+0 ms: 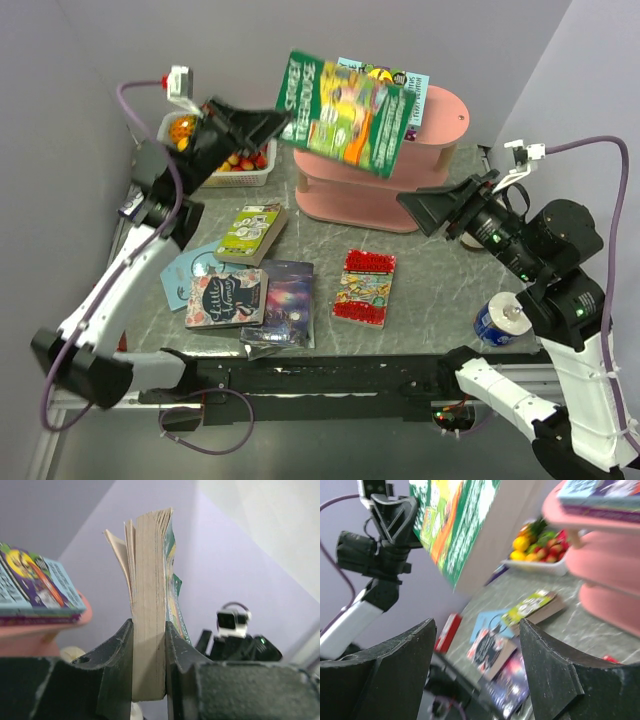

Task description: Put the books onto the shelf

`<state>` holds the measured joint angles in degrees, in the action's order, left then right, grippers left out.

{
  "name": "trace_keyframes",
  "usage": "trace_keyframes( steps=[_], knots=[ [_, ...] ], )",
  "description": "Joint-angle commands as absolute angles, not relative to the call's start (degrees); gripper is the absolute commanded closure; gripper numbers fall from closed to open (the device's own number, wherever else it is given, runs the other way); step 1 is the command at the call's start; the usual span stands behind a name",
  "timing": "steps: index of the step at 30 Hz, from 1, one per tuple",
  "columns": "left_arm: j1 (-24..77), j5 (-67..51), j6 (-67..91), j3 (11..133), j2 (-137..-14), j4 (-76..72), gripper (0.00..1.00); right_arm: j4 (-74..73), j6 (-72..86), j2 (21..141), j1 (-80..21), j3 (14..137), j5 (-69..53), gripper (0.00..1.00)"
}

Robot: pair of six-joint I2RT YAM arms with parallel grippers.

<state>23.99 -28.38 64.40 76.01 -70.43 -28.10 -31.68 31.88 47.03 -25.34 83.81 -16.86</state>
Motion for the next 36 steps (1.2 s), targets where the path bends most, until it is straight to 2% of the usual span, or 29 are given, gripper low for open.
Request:
trace_keyframes(
  steps=[1,8,18,32,35,36],
  knots=[
    [23.91,-21.71,64.69,86.55,-79.59,-31.73,0.99,-25.58,30.59,45.88,-25.31,82.79,-5.73,0.27],
    [23.91,-22.85,60.82,107.03,-95.70,-23.03,0.99,-17.24,33.48,44.65,-25.05,76.39,6.66,0.29],
    [23.73,-20.92,59.33,119.17,-107.12,-21.98,0.99,-12.57,30.41,45.70,-24.87,76.73,9.40,0.30],
    [23.12,-18.37,55.99,121.03,-112.06,-16.88,0.97,-12.39,28.65,46.05,-24.34,74.80,10.63,0.30],
    [22.41,-19.24,57.04,120.59,-112.67,-16.96,0.91,-12.48,28.83,46.40,-24.17,74.44,10.55,0.30],
    [22.33,-19.33,57.48,120.15,-112.59,-17.31,0.85,-12.48,28.74,46.49,-24.08,74.27,10.37,0.30]
  ],
)
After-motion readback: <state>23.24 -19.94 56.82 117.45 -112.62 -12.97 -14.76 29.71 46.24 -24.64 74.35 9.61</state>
